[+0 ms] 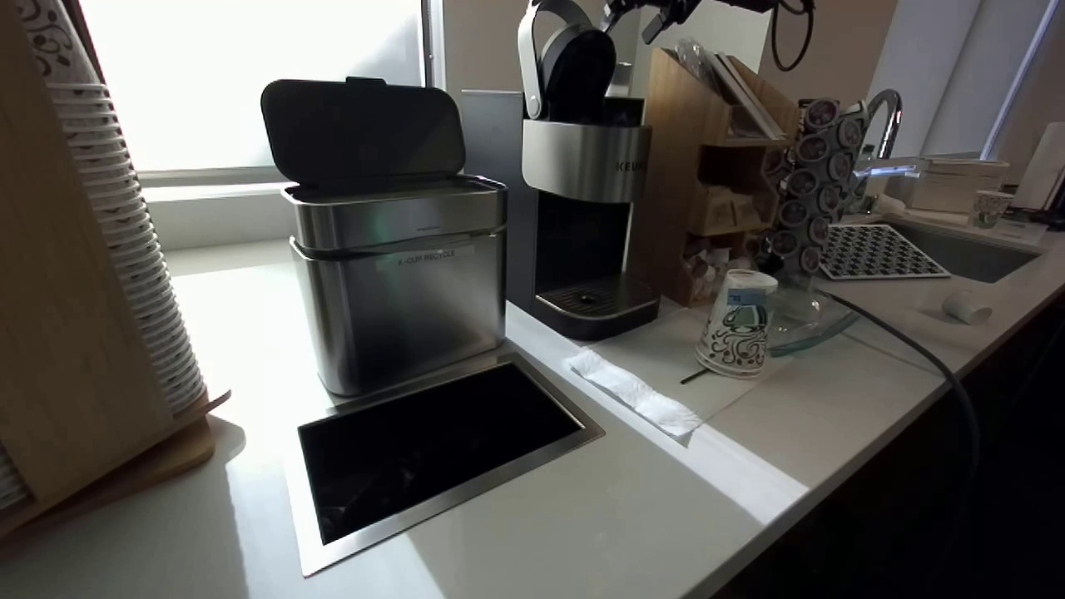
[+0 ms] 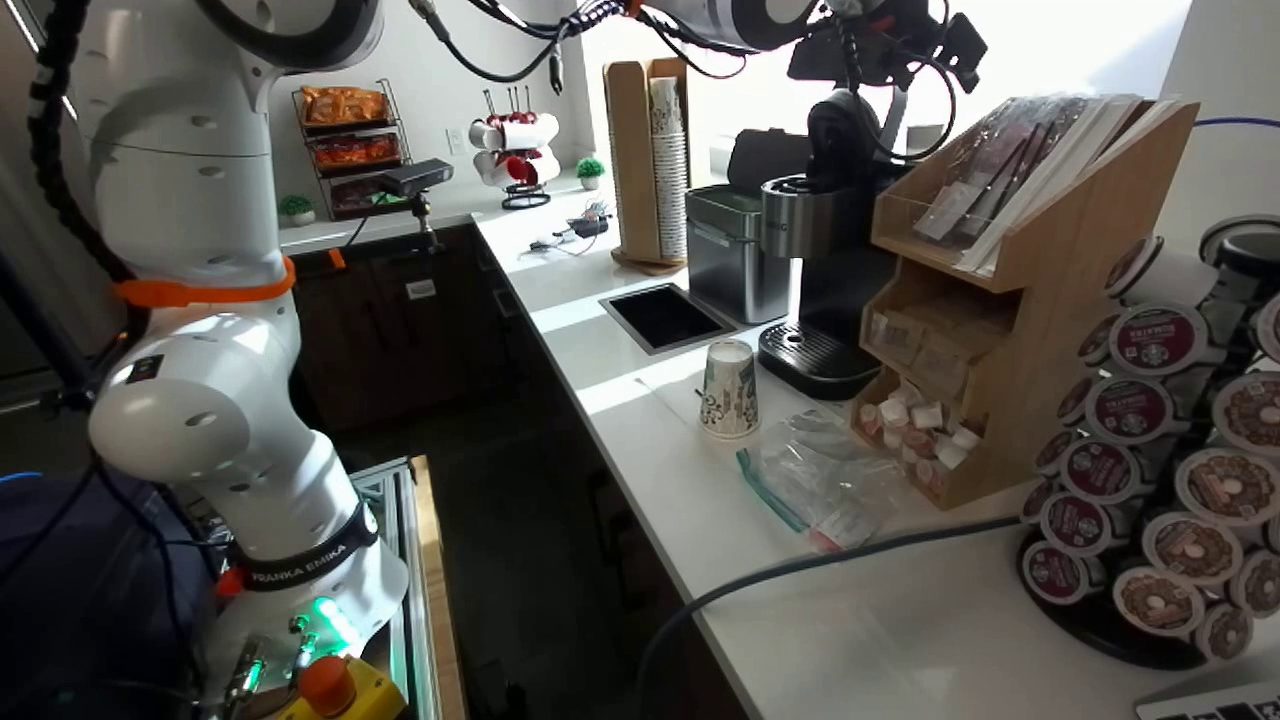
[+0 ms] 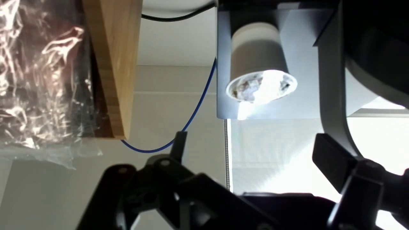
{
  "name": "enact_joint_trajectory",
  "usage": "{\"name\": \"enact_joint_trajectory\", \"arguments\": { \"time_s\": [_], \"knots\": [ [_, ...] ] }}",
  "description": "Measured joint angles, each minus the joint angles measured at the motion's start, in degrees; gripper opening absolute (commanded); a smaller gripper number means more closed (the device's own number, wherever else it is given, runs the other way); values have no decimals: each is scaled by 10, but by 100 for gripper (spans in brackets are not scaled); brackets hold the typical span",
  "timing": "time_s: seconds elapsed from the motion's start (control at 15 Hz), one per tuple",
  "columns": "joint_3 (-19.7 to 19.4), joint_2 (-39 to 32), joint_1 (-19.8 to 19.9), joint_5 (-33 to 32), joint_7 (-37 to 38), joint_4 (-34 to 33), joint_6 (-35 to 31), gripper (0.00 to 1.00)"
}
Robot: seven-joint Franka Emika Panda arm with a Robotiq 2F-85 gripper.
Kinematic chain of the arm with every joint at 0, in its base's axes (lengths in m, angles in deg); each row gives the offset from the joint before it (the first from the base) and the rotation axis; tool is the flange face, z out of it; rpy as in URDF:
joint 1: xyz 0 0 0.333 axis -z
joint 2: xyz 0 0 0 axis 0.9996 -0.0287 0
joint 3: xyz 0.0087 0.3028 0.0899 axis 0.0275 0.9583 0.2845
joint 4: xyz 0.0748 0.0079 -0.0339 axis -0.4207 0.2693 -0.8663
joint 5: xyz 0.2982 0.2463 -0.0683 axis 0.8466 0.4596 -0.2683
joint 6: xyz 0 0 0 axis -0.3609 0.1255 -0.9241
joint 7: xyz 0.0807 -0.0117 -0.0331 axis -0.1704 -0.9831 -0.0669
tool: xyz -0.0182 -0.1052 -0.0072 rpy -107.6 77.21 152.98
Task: Remove the capsule from the coffee machine
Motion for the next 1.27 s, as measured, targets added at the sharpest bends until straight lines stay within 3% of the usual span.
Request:
{"name": "enact_joint_trajectory", "arguments": {
  "time_s": [0.6, 1.27],
  "knots": [
    [-6, 76, -3, -42, 22, 62, 43, 100],
    [-17, 195, -2, -48, 22, 200, 46, 100]
  ]
}}
